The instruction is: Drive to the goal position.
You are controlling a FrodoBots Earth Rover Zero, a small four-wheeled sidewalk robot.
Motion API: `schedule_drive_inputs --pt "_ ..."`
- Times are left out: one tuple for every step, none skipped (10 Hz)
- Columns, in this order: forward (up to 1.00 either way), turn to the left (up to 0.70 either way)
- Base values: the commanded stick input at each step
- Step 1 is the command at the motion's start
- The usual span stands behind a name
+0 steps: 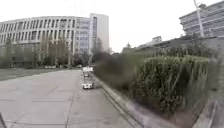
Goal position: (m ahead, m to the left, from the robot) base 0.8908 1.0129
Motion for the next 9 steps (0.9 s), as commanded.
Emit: schedule_drive_inputs --pt "0.70 0.00" --pt "0.70 0.00" --pt "0.70 0.00" --pt "0.58 0.30" --pt "0.20 0.61" --pt "0.00 0.70" --pt "0.00 0.70" --pt "0.00 0.70" --pt "0.00 0.70"
